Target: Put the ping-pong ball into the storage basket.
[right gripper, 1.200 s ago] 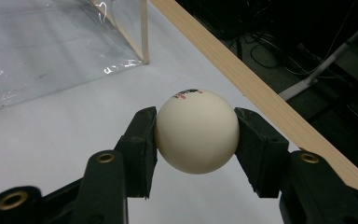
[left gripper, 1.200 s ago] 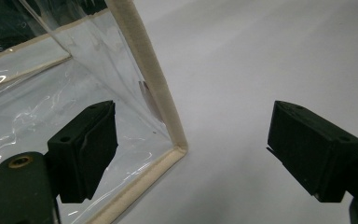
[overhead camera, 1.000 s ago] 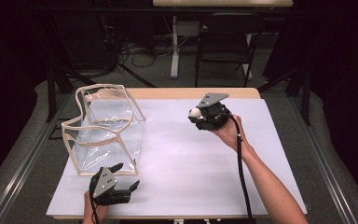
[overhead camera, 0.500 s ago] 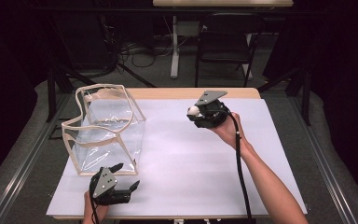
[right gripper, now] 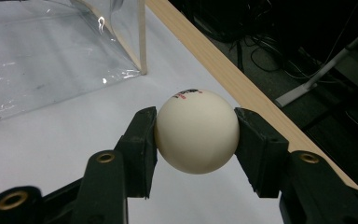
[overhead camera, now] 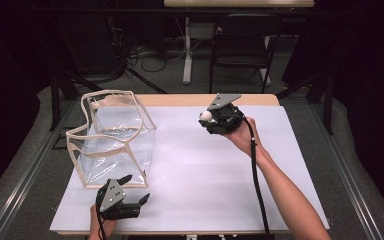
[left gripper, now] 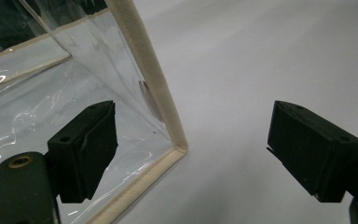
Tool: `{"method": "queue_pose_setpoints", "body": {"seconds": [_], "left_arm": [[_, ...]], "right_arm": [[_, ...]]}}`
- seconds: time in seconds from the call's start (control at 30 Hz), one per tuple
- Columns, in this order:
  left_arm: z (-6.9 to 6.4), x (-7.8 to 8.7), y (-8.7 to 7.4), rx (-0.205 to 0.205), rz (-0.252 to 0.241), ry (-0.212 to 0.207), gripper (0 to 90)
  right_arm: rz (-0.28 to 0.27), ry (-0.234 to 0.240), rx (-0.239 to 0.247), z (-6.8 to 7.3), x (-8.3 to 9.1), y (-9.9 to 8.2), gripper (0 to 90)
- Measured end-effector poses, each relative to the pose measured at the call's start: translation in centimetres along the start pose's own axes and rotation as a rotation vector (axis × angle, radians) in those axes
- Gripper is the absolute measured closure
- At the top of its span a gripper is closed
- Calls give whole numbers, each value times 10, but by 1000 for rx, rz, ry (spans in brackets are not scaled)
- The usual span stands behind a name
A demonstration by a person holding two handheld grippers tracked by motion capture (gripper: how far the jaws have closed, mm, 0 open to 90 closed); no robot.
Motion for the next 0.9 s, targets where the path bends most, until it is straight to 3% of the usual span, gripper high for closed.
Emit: {"method": "queue_pose_setpoints", "body": {"seconds": [0.9], "left_arm": [[0, 0, 0, -2, -1, -6, 162]], "right_arm": [[2, 23, 20, 9, -9, 16, 514]]}}
Point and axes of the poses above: each handheld gripper's, and its own axes: x roughly backward along the jaws, y roughly out of its top, z roughly to its left, the point moved 10 cm from there along -x, roughly forward along the jaws, and after that the axes turned 12 degrees about -x, right-handed, at the moved point
